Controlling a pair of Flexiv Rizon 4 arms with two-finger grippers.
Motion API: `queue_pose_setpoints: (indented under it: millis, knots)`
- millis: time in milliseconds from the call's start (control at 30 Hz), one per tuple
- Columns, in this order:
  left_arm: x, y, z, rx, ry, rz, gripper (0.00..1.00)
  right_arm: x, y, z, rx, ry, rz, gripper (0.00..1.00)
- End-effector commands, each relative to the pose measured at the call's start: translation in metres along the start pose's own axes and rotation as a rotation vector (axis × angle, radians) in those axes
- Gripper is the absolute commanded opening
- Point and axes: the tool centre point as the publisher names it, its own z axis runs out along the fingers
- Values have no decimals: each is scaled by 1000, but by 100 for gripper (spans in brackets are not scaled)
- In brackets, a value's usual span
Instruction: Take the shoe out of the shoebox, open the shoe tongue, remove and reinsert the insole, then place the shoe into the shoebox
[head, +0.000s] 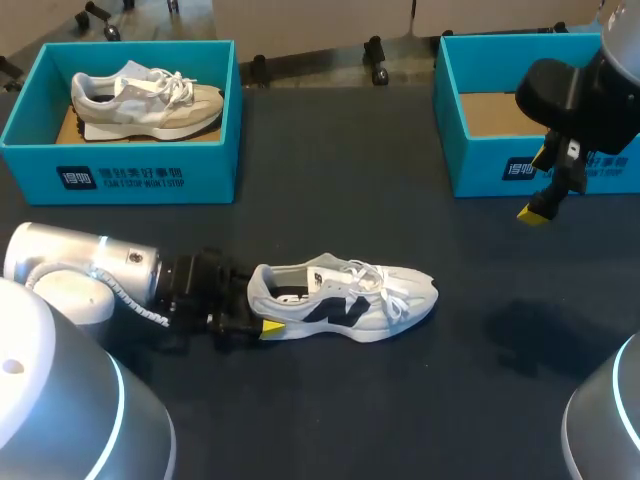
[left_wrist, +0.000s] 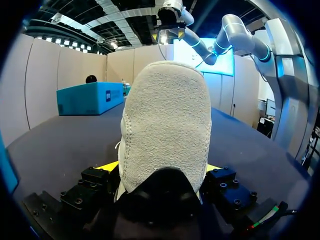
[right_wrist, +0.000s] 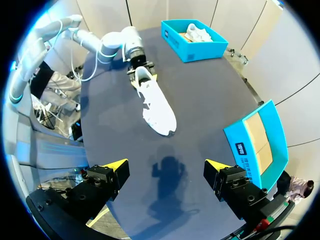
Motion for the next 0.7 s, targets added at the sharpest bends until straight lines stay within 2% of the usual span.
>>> queue_pose_setpoints:
  millis: [33, 133, 167, 233, 267, 333, 400, 533, 700]
  knots:
    - [-3, 1, 0, 0, 2, -1, 0, -1, 2, 1, 4, 2, 1, 100]
    - [-3, 1, 0, 0, 2, -1, 0, -11, 12, 6, -16, 17, 64, 100]
    - [-3, 1, 0, 0, 2, -1, 0, -15, 17, 9, 17, 20, 110, 100]
    - [-3, 1, 0, 0, 2, -1, 0, -22, 29, 12, -36, 2, 137, 100]
    - [-3, 1, 0, 0, 2, -1, 0, -26, 35, 13, 3, 3, 169, 100]
    - [-3, 1, 0, 0, 2, -1, 0, -31, 43, 15, -17, -13, 226, 100]
    - [-3, 1, 0, 0, 2, -1, 0, -35, 51, 16, 1, -30, 296, 100]
    - [-3, 1, 0, 0, 2, -1, 0, -38, 65, 19, 42, -46, 437, 100]
    - [-3, 1, 0, 0, 2, -1, 0, -32, 78, 24, 96, -53, 591, 100]
